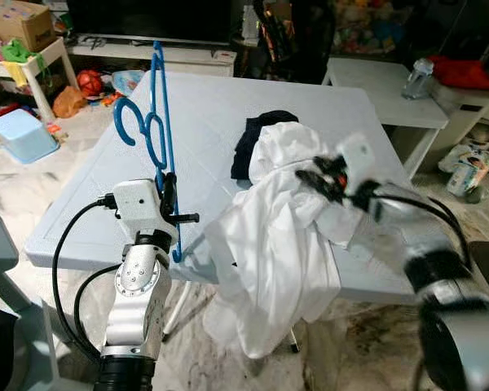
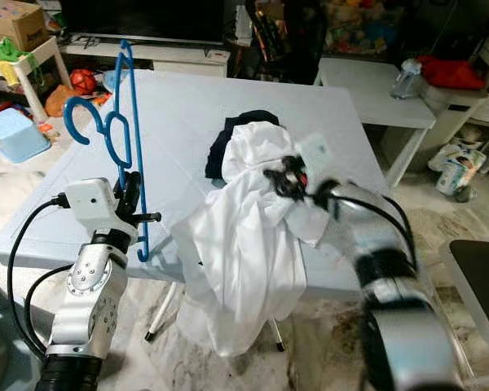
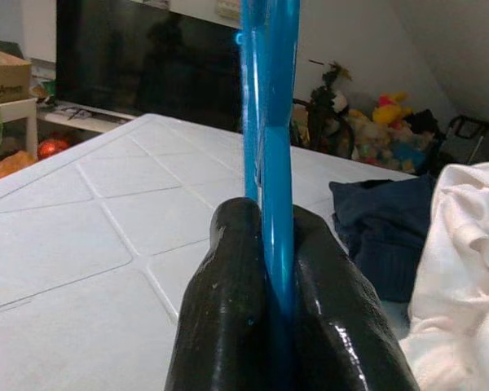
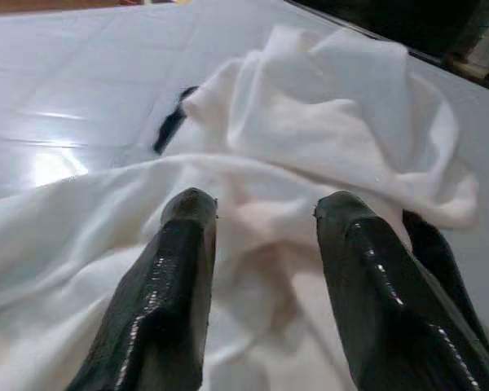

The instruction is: Hang hanger

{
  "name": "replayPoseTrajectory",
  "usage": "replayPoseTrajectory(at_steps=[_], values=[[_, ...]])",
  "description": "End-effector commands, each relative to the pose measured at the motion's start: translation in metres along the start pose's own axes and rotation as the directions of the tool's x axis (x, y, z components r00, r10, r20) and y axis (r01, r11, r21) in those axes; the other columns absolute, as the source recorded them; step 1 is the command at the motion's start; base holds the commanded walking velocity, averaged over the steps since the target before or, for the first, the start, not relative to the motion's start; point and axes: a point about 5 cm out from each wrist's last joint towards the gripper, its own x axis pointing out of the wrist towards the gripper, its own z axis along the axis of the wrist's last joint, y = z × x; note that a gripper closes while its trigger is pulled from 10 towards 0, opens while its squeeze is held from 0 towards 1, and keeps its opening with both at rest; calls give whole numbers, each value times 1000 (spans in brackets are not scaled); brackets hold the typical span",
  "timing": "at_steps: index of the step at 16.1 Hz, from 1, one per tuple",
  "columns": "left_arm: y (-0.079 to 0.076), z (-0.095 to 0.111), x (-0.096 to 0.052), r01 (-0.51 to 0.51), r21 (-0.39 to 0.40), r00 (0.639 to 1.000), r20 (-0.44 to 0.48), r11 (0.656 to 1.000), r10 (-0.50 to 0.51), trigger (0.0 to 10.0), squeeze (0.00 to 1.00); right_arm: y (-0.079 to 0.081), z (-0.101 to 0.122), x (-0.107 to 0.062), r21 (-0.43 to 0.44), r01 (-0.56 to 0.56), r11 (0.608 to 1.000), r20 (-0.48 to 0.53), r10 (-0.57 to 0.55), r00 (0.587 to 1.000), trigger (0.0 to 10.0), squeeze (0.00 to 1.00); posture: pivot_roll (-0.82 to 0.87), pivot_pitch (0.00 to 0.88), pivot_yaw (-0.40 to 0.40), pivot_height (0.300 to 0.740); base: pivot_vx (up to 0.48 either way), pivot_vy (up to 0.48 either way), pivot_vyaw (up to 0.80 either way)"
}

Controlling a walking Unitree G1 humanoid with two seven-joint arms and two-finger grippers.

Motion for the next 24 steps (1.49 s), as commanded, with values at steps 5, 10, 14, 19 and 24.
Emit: replayPoseTrajectory(at_steps=[5,10,14,19,24], values=[[1,-12,-3,14,10,998,-60,1000,-13,10000,0,6,1,-42,28,-289,957,-18,290,957,10000,1000,-38,0,-47,740,0,0,0],[1,-11,-3,20,12,998,-62,1000,-19,10000,0,38,-44,-59,44,-447,893,-256,443,859,10000,1000,-34,0,-42,740,0,0,0],[0,-11,-2,28,13,998,-63,1000,-27,10000,0,50,-57,-55,20,-448,894,-319,430,845,10000,1000,-34,0,-35,740,0,0,0],[-1,-10,0,33,12,998,-59,999,-32,10000,0,63,-52,-31,-66,-380,923,-293,346,891,10000,1000,-30,0,-37,740,0,0,0],[-1,-10,0,30,12,998,-57,999,-30,10000,0,44,-39,-13,0,-146,989,-214,143,966,10000,0,-29,0,-40,740,0,0,0]])
